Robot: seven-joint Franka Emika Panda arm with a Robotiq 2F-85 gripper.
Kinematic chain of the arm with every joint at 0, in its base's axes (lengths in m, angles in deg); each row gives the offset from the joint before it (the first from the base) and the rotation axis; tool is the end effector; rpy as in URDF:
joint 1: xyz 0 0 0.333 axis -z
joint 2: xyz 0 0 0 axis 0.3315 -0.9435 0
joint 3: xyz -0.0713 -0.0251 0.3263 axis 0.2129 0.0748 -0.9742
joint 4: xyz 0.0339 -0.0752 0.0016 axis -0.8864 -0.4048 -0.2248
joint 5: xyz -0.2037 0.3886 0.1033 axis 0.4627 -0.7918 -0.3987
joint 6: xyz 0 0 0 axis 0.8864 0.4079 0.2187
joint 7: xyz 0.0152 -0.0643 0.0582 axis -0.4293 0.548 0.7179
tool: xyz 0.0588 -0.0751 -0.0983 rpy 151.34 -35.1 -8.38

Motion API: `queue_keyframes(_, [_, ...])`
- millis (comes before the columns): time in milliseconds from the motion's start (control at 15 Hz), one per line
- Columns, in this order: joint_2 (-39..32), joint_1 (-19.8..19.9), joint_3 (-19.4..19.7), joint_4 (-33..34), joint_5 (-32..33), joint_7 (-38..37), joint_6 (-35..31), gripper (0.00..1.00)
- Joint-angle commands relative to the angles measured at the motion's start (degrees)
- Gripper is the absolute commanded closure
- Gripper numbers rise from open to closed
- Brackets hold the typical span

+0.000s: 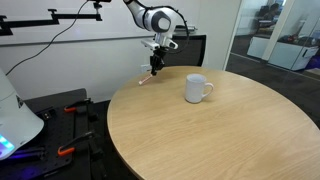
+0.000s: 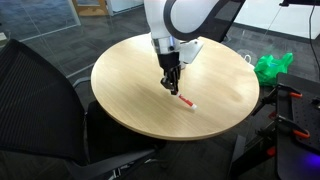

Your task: Remove the orange marker from the white mug and put it on the table

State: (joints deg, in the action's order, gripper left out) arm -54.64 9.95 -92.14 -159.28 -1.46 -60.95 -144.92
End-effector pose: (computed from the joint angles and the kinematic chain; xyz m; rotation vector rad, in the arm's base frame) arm 0.6736 0.1990 0.1150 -3.0546 -0.1573 0.4109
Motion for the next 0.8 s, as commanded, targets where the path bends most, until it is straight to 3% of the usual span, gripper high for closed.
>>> queue_keyframes(0, [-3.3, -0.7, 0.9, 5.4, -1.2, -1.2, 4.7, 0.95])
queue_keyframes(67, [-3.9, -0.8, 1.1, 6.2, -1.0, -1.6, 5.4, 0.95])
queue_keyframes(133, [-4.5, -0.9, 1.2, 6.9, -1.0, -1.7, 6.0, 0.85])
queue_keyframes(200, [-4.9, -1.1, 1.3, 7.6, -0.7, -2.0, 6.7, 0.56])
queue_keyframes(267, [-5.3, -1.2, 1.4, 8.2, -0.7, -2.4, 7.3, 0.55])
queue_keyframes(733, [-5.3, -2.0, 1.7, 9.3, -0.3, -3.5, 8.0, 0.05])
